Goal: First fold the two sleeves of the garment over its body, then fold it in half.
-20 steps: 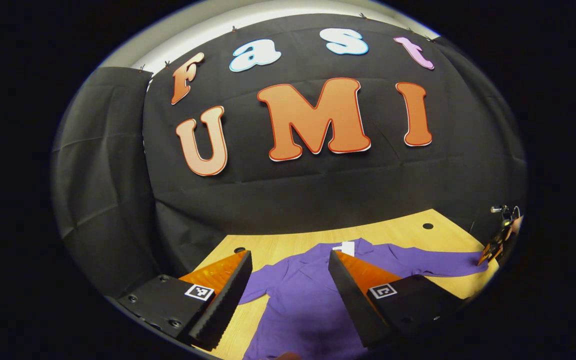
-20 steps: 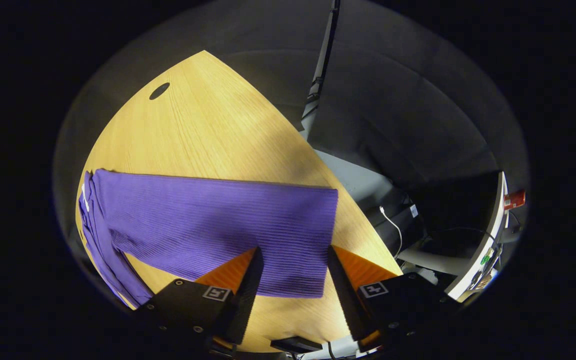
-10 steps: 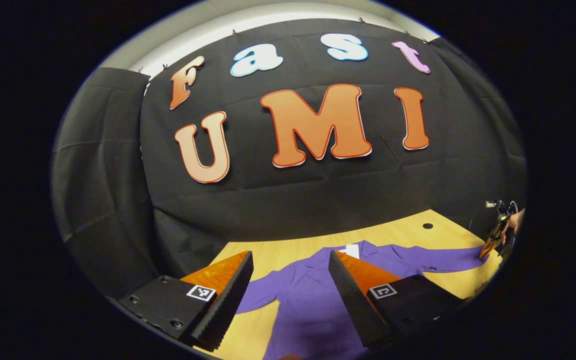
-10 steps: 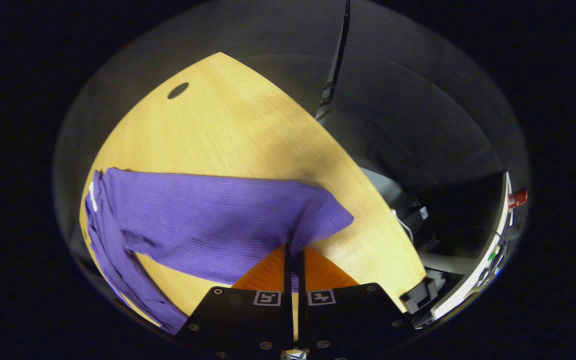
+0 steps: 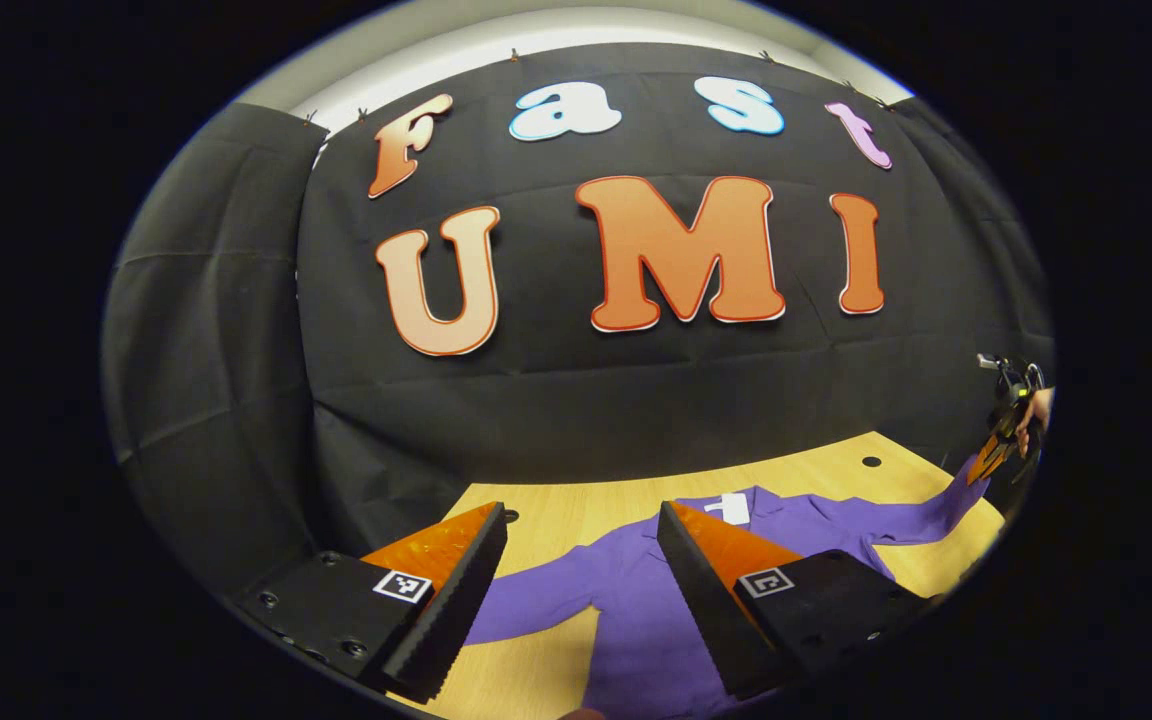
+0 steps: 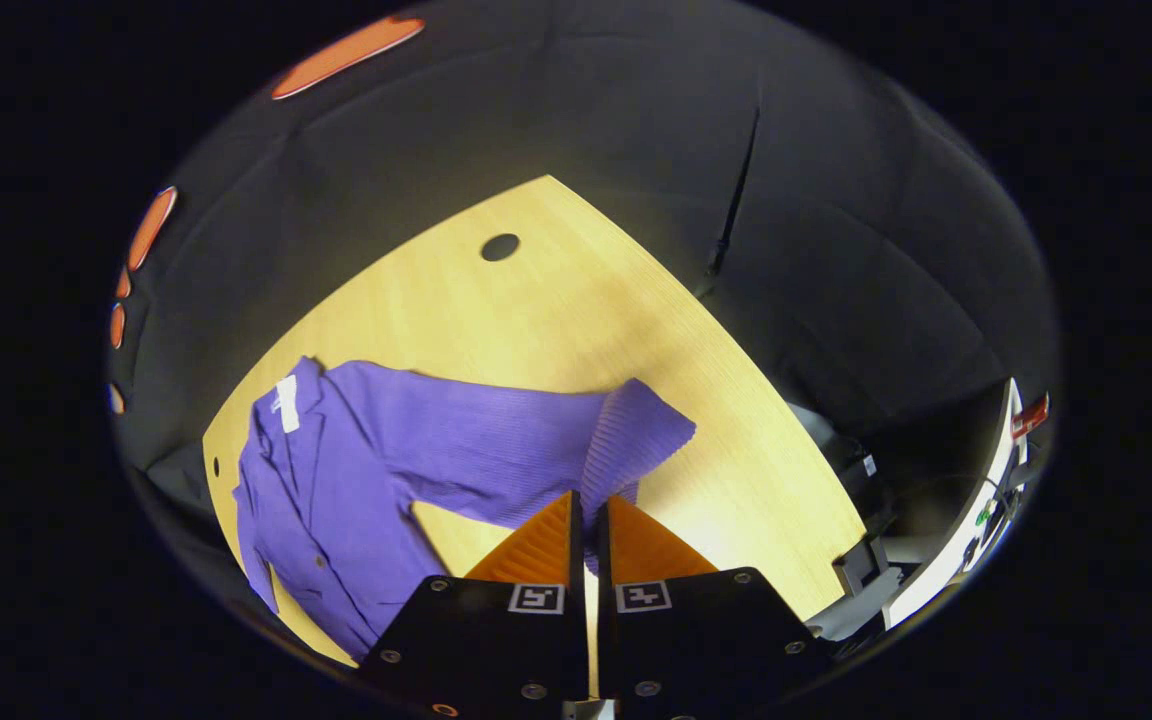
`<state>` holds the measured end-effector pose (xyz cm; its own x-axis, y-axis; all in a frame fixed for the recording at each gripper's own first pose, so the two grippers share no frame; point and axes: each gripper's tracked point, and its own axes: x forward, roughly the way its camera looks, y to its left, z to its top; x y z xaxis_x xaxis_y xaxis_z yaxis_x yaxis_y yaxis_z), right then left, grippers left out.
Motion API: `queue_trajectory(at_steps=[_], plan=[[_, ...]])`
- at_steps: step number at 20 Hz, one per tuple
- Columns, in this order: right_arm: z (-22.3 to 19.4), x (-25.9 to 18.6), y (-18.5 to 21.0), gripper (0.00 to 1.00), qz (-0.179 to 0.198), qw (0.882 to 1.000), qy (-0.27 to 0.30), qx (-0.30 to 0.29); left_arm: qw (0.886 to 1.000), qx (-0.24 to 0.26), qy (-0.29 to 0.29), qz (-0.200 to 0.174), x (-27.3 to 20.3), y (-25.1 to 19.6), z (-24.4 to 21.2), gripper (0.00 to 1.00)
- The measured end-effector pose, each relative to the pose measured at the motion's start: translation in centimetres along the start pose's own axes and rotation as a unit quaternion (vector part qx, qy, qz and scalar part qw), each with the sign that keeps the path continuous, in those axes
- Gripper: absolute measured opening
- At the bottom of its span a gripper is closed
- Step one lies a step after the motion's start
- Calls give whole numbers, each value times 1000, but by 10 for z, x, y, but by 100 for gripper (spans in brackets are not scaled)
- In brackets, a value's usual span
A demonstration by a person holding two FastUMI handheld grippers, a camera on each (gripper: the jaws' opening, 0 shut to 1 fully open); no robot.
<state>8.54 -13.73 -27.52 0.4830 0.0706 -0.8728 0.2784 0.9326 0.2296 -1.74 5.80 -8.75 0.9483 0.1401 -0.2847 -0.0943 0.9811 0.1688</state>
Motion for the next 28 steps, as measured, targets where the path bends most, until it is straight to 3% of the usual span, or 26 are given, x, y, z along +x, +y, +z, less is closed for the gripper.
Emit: queue_trajectory(at_steps=[8,18,24,28], plan=[[5,-49,134,4,62,994,-33,-79,1000,-22,12,18,9,66,-20,95],[-29,-62,310,4,116,973,-28,-196,997,-39,36,65,5,155,-53,95],[-56,-60,388,4,151,963,-16,-221,994,-44,53,88,4,203,-76,95],[-80,-72,431,8,214,955,-3,-204,992,-47,71,94,12,222,-92,95]])
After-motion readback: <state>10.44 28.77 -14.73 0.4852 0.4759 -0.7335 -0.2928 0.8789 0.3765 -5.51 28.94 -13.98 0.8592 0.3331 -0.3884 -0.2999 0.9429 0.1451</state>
